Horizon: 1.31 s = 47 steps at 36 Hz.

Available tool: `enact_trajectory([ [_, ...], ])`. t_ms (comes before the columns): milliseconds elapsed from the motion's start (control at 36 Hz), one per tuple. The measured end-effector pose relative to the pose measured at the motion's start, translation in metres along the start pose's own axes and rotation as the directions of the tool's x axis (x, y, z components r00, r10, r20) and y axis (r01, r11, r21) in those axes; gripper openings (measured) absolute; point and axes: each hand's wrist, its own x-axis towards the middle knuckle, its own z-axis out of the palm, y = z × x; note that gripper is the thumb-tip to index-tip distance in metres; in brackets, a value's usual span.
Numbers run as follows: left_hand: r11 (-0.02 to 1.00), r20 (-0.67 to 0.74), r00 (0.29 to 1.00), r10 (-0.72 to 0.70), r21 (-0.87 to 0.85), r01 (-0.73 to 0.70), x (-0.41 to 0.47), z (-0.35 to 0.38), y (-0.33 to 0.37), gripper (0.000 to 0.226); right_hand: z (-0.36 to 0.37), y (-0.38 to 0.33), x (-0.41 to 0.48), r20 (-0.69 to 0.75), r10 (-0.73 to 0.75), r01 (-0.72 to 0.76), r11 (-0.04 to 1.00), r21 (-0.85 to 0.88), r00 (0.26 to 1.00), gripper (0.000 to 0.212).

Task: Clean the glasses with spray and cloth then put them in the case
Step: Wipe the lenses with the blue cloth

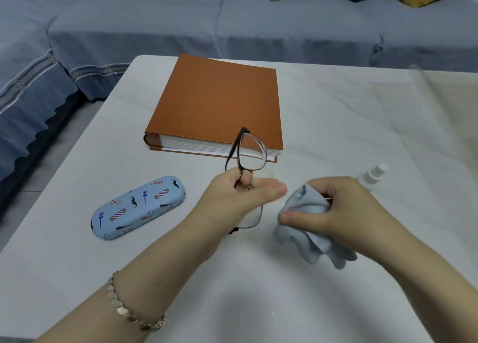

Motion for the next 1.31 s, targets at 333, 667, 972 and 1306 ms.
enact_trajectory([
  [333,0.996,0.100,0.992,0.078,0.031,-0.081,-0.005,0.002,0.000,0.050,0.002,-0.010,0.001,0.050,-0.025,0.034,0.982,-0.188,0.998,0.033],
  [667,0.938,-0.090,0.996,0.011,-0.345,-0.042,0.004,-0.005,0.001,0.029,-0.022,0.026,-0.009,0.179,-0.103,-0.048,0.730,0.682,0.978,0.034],
  [972,0.857,-0.148,0.983,0.110,-0.487,-0.169,-0.005,0.006,0.006,0.059,0.005,0.006,-0.010,-0.066,-0.019,0.047,0.894,0.446,0.998,0.024],
  [1306,0.891,-0.273,0.947,0.170,-0.368,-0.266,-0.006,0.020,0.001,0.047,0.030,-0.005,-0.011,0.243,-0.072,-0.218,0.251,0.943,0.967,0.041],
])
